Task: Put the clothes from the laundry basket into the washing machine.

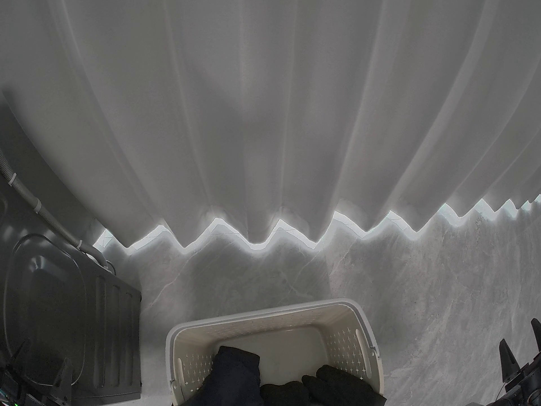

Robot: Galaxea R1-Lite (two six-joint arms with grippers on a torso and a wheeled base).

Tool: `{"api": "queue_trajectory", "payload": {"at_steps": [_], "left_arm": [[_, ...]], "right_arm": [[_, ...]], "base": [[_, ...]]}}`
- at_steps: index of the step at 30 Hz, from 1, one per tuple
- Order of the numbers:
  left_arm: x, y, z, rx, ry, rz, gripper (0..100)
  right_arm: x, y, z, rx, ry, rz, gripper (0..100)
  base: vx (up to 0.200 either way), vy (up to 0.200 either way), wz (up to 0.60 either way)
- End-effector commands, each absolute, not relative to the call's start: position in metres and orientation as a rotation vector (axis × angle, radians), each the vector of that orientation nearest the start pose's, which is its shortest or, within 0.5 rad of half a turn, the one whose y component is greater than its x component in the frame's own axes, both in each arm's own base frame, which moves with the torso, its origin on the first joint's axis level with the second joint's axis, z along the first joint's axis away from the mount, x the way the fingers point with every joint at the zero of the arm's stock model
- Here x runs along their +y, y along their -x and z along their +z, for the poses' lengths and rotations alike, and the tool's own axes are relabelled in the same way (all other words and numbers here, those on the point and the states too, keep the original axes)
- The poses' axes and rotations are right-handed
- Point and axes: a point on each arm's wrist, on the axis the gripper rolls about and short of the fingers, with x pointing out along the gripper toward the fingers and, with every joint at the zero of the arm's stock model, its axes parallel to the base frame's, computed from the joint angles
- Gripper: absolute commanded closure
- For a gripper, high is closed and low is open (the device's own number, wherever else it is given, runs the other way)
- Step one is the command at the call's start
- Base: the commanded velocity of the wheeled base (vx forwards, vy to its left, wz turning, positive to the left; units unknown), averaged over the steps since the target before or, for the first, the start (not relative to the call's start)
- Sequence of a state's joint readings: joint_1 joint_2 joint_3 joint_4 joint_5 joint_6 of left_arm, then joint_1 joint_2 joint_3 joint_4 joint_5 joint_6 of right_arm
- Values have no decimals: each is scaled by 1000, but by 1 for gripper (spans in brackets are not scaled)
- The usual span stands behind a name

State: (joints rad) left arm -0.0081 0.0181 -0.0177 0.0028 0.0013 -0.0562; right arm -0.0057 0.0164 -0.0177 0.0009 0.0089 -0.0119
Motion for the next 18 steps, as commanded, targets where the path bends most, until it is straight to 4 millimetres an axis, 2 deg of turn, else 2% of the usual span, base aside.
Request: {"api": "queue_trajectory", "payload": {"at_steps": [1,18], "left_arm": [[0,23,75,5,57,-6,0],[0,23,75,5,57,-6,0]], "right_arm": [[0,23,76,2,12,5,0],[0,23,75,3,12,5,0]], "base": [[0,0,0],[0,0,0]]}}
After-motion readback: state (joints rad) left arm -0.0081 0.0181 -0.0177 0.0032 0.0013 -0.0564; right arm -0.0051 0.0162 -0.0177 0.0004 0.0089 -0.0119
